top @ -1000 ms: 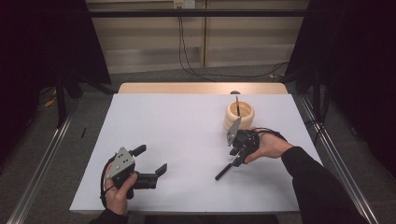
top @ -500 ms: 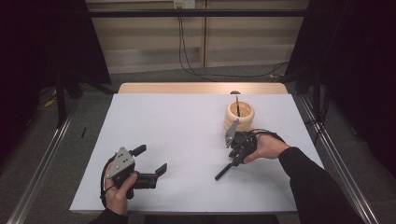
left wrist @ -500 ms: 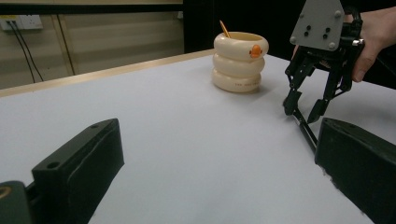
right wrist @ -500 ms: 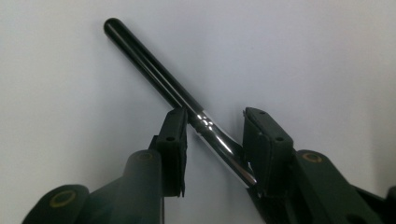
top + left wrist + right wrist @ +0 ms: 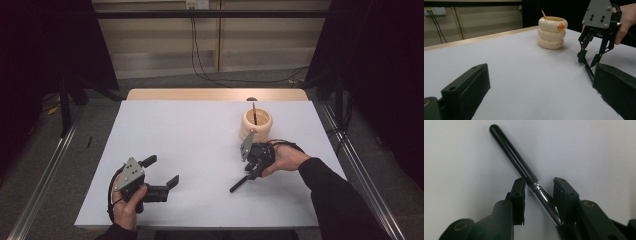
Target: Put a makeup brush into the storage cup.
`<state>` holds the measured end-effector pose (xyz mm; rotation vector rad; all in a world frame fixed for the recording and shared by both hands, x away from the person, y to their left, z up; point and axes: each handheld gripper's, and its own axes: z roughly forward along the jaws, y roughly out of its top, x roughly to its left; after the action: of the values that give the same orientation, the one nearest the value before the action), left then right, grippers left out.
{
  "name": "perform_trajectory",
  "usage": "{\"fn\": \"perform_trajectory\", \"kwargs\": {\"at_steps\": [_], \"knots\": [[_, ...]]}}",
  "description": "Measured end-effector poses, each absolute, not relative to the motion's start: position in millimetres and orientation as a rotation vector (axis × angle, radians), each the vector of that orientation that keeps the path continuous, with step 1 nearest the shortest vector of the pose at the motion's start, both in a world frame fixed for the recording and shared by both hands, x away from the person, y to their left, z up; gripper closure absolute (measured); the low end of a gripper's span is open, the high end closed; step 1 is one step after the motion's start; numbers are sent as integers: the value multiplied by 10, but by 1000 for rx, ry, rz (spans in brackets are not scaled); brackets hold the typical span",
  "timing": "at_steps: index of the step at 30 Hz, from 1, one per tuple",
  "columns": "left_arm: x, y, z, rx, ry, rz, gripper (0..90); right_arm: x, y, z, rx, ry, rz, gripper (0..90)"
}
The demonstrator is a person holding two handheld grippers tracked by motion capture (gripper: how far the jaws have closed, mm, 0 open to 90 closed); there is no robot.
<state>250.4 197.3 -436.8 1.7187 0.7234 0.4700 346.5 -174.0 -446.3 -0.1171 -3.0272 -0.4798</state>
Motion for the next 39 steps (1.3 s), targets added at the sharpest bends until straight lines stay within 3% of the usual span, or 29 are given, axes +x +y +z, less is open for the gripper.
{"fn": "perform_trajectory", "kwargs": {"at_steps": [3, 18, 39], "knots": [[2506, 1977, -4370, 1713, 727, 466, 11, 3460, -1726, -4503, -110, -3032, -447, 682], [2507, 1977, -4375, 1720, 729, 462, 12, 3469, -1735, -4505, -167, -3045, -460, 775], [2511, 1979, -4379, 1713, 725, 453, 13, 3463, -1723, -4501, -317, -3031, -448, 783]]}}
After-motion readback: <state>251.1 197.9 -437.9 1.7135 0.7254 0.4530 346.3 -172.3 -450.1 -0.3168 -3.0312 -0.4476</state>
